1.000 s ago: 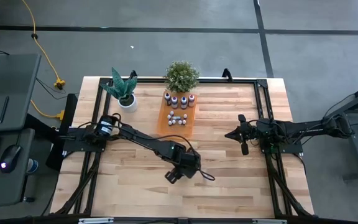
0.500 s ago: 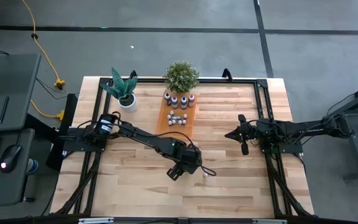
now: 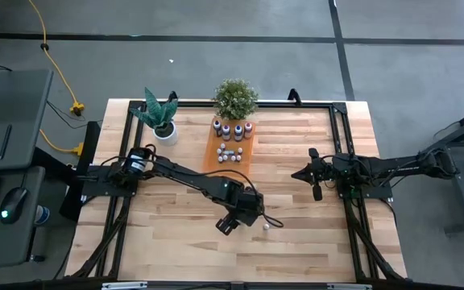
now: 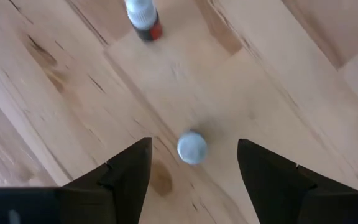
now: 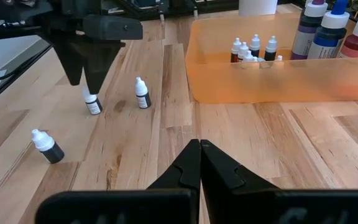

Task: Pick & Place food coloring
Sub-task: Put the small dark green food coloring bottle into the orange bin

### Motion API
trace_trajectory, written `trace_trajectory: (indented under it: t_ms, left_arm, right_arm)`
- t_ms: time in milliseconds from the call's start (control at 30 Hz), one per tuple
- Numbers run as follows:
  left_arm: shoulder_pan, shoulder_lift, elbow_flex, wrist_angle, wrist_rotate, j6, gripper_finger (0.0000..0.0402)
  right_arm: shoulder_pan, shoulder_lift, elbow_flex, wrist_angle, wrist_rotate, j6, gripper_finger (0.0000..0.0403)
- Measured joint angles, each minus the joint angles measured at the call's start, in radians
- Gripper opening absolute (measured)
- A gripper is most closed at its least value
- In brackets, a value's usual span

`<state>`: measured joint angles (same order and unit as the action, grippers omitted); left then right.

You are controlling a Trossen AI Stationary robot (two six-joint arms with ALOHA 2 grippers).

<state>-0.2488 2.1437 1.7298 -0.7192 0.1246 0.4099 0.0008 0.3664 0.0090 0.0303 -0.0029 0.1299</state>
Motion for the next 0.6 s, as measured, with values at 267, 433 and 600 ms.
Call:
trace_trajectory:
  t_ms: [267,433,600]
  left_arm:
    - [0.0,0.0,0.0,-0.014,0.0,-0.026,0.0232]
    - [0.0,0.002,0.0,-0.012,0.0,-0.026,0.0232]
    - [0.0,0.024,-0.003,-0.007,0.01,-0.045,0.0232]
  right_arm:
    - [0.0,0.0,0.0,0.0,0.0,0.0,0.0]
    - [0.0,0.0,0.0,0.0,0.0,0.0,0.0]
    - [0.0,0.0,0.0,0.0,0.0,0.0,0.0]
